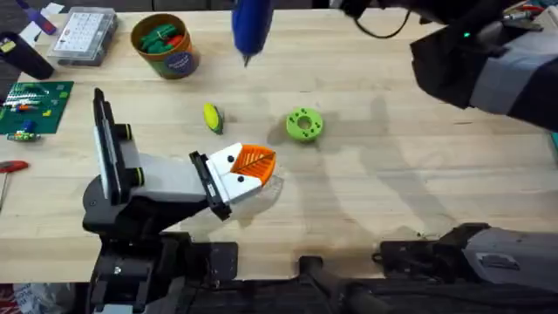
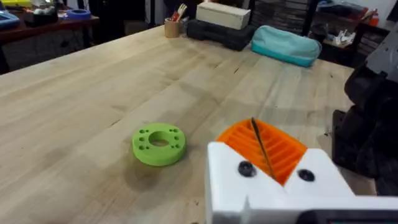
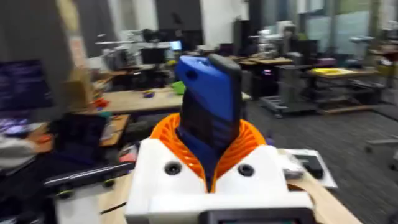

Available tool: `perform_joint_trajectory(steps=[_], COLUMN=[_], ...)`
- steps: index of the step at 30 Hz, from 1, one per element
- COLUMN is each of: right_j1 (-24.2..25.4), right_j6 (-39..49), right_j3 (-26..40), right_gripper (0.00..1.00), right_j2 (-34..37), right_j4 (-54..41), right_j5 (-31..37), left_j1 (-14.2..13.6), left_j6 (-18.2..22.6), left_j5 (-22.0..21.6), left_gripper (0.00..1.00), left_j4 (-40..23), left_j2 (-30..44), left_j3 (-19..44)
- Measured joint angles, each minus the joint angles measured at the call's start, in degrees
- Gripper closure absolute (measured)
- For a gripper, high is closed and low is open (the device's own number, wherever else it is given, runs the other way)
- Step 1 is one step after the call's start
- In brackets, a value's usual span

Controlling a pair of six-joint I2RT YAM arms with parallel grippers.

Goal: Pick up the gripper from the table and insert it into the empty holder that is missing its gripper. Then pick up a screw, insert it into the mounting hole, and use the screwdriver to tighten it. Finally, clean up the table by picking up the vegetable and placing it into the bucket.

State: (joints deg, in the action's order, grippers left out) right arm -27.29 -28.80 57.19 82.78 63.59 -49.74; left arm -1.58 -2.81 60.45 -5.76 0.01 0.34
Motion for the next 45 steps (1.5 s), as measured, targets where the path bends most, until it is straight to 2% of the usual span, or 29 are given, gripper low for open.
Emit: perform_joint_trajectory(steps=[8, 13, 24, 33, 42, 45], right_j1=[-6.69, -8.62, -9.83, -10.11, -10.09, -10.11], right_j6=[-0.57, -0.06, 2.49, 3.17, 0.46, -0.35], right_j3=[0.00, 0.00, -0.02, -0.07, -5.04, -6.45], right_gripper=[0.988, 0.988, 0.988, 0.988, 0.988, 0.988], right_j2=[0.00, 0.00, 0.00, 0.42, 2.74, 2.73], right_j4=[0.00, 0.06, 0.68, -0.94, 11.40, 11.86], right_j5=[-4.34, -6.03, -13.67, -14.43, -14.01, -14.01], left_j1=[0.00, 0.00, 0.00, 0.00, 0.00, 0.00], left_j6=[0.00, 0.00, 0.00, 0.00, 0.00, 0.00], left_j5=[-0.02, 0.00, 0.00, 0.00, 0.00, 0.00], left_gripper=[0.996, 0.996, 0.996, 0.996, 0.996, 0.996], left_j4=[0.00, 0.00, 0.00, 0.00, 0.00, 0.00], left_j2=[0.00, 0.02, 0.00, 0.00, 0.00, 0.00], left_j3=[0.00, 0.00, 0.00, 0.00, 0.00, 0.00])
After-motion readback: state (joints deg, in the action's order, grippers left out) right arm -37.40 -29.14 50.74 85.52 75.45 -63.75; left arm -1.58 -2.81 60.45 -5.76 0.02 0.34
